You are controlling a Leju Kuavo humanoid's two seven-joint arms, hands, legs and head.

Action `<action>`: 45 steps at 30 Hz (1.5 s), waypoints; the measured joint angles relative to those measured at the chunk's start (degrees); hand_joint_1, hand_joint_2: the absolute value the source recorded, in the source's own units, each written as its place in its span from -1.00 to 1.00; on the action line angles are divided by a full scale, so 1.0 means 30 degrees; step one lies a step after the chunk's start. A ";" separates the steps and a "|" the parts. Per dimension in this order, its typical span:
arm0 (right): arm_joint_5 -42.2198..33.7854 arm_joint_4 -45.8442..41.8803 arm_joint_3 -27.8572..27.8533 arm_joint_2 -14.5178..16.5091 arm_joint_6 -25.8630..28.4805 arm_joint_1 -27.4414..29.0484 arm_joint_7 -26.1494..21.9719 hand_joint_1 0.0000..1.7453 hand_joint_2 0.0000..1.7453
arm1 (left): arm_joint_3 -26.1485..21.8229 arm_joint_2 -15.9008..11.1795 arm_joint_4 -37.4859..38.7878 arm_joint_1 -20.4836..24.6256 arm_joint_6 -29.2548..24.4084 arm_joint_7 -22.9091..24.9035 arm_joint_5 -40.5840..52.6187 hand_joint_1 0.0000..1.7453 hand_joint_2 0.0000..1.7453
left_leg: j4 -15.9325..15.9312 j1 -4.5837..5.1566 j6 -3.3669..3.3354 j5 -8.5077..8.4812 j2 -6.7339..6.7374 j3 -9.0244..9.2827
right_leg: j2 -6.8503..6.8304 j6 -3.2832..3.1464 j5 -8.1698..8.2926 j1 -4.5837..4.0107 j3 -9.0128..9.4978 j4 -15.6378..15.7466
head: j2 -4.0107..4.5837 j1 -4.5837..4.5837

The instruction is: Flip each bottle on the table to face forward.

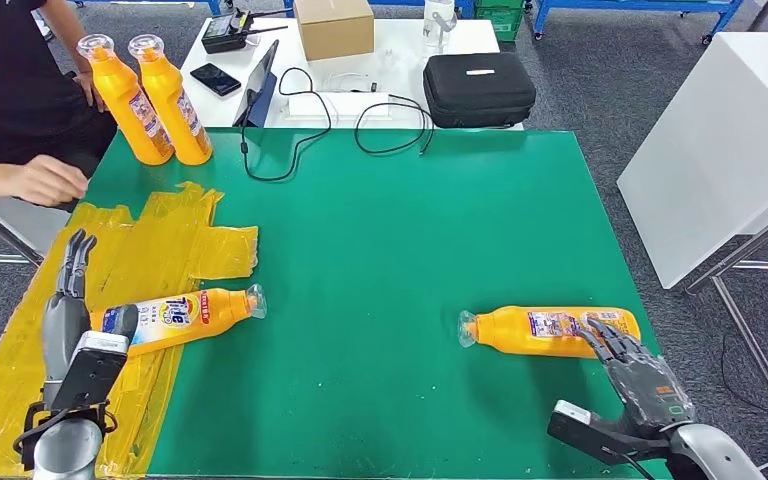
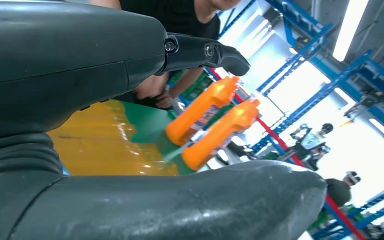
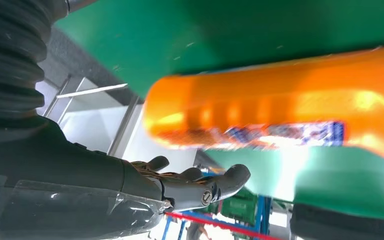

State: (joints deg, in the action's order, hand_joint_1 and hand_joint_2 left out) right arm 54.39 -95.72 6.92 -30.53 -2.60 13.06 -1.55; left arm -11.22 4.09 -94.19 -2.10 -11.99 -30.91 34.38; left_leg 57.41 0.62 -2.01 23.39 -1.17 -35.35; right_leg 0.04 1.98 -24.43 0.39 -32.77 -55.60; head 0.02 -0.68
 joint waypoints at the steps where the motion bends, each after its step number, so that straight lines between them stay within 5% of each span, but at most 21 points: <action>1: 0.0144 0.0492 0.0213 0.0297 0.0002 -0.0387 -0.0029 -1.00 1.00 | 0.0164 0.0020 -0.0151 -0.0021 0.0002 0.0031 -0.0062 -1.00 -1.00 | 0.0000 -0.0001 0.0000 -0.0001 0.0000 0.0000 | 0.0000 0.0000 0.0000 -0.0001 0.0001 -0.0001 | 0.0000 0.0000; 9: 0.1031 0.3851 0.1509 0.2251 0.0235 -0.2973 -0.0301 -1.00 1.00 | 0.1062 0.0071 -0.0728 -0.0085 0.0005 0.0266 -0.0384 -1.00 -1.00 | 0.0000 0.0000 0.0001 0.0000 0.0001 -0.0004 | 0.0000 0.0001 -0.0002 0.0001 -0.0003 -0.0003 | 0.0000 -0.0002; 16: 0.1078 0.4722 0.1856 0.2786 0.0433 -0.3684 -0.0321 -1.00 1.00 | 0.1206 0.0071 -0.0880 -0.0268 0.0007 0.0315 -0.0676 -1.00 -1.00 | 0.0000 0.0002 -0.0001 0.0000 -0.0003 0.0000 | -0.0001 0.0000 -0.0001 0.0004 0.0004 -0.0001 | 0.0000 -0.0004; 30: 0.0264 0.3623 0.1645 0.1765 0.0199 -0.2964 -0.0301 -1.00 1.00 | 0.1076 0.0071 -0.1193 -0.0734 0.0102 0.0266 -0.1002 -1.00 -1.00 | 0.0004 0.0012 -0.0009 -0.0005 -0.0028 -0.0005 | -0.0014 0.0003 -0.0001 0.0011 0.0009 -0.0001 | 0.0000 -0.0003; 37: -0.1567 0.0104 -0.0916 -0.0582 -0.1232 -0.0714 -0.0253 -1.00 1.00 | 0.0349 0.0095 -0.1615 -0.1355 0.0563 0.0003 -0.1350 -1.00 -1.00 | 0.0005 0.0039 -0.0024 0.0001 -0.0038 -0.0048 | -0.0021 0.0009 -0.0006 0.0033 -0.0024 0.0001 | 0.0000 -0.0004; 45: -0.1310 -0.0871 -0.2299 -0.1037 -0.1729 -0.0171 -0.0598 -1.00 1.00 | 0.0089 0.0158 -0.1672 -0.1361 0.0749 -0.0098 -0.1426 -1.00 -1.00 | 0.0002 0.0035 -0.0031 -0.0003 -0.0024 -0.0035 | -0.0019 0.0007 -0.0004 0.0027 -0.0023 0.0001 | 0.0000 0.0000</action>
State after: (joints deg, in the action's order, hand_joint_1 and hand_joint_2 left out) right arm 50.46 -98.33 0.02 -33.64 -7.79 12.55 -3.34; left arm -10.95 4.57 -99.21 -6.19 -9.75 -31.21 30.10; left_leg 57.42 0.73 -2.11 23.38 -1.24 -35.46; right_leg -0.02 2.00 -24.44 0.47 -32.83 -55.59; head 0.02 -0.68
